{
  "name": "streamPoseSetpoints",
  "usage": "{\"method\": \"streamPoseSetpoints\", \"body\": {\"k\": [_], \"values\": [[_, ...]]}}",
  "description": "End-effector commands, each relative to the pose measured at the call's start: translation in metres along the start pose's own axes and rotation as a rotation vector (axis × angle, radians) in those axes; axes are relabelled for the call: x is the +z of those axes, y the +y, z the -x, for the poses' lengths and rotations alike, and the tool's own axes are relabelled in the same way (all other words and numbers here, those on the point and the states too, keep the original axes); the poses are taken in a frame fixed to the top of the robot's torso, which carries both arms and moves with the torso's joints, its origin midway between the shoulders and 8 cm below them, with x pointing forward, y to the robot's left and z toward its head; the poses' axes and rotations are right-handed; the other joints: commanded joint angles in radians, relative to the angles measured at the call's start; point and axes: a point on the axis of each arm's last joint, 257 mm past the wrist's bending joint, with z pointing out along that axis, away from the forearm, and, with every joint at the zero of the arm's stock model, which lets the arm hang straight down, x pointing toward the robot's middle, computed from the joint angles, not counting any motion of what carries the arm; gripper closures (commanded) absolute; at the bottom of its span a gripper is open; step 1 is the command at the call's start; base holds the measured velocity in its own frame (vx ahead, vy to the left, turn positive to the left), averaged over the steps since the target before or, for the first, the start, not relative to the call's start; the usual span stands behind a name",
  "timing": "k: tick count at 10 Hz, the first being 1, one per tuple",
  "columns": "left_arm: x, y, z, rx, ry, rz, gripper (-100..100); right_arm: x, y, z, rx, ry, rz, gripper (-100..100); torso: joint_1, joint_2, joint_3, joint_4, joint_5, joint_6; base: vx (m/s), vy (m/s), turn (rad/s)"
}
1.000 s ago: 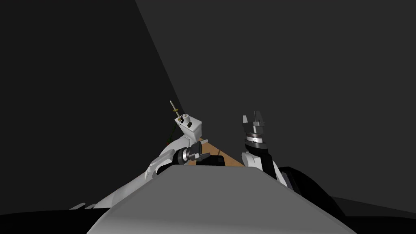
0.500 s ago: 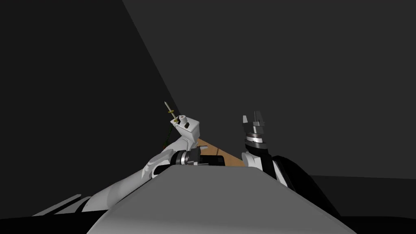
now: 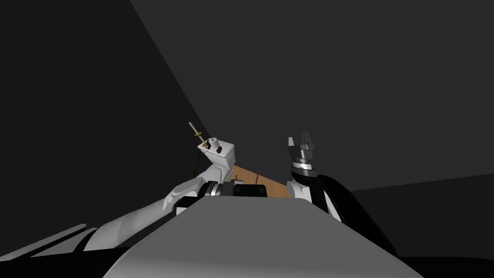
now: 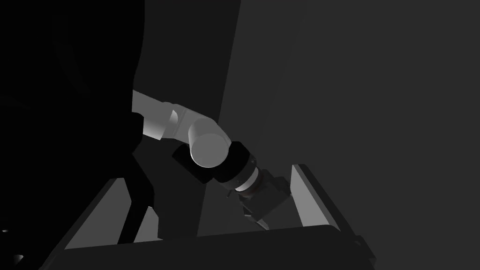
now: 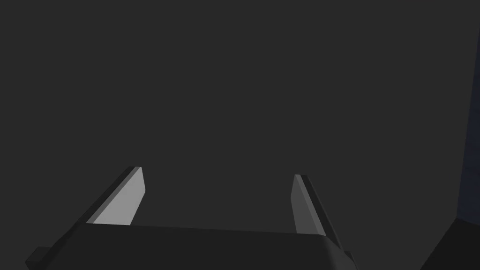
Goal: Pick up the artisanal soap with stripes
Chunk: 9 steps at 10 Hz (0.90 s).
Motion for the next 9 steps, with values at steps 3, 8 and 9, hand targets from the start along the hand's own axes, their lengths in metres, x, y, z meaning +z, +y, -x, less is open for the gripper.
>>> {"method": "streamPoseSetpoints", "body": {"k": [3, 8, 9], "values": [[-0.027, -0.014, -0.039, 0.074, 0.160, -0.061, -100, 0.000, 0.000, 0.000, 0.000, 0.000, 0.000, 0, 0.001, 0.000, 0.000, 0.000, 0.000, 0.000, -0.052, 0.054, -0.200], [-0.088, -0.027, -0.098, 0.206, 0.419, -0.169, -100, 0.000, 0.000, 0.000, 0.000, 0.000, 0.000, 0, 0.001, -0.001, 0.000, 0.000, 0.000, -0.001, -0.063, 0.051, -0.240], [-0.092, -0.027, -0.100, 0.211, 0.433, -0.173, -100, 0.000, 0.000, 0.000, 0.000, 0.000, 0.000, 0, 0.001, 0.000, 0.000, 0.000, 0.000, -0.001, -0.060, 0.049, -0.151]]}}
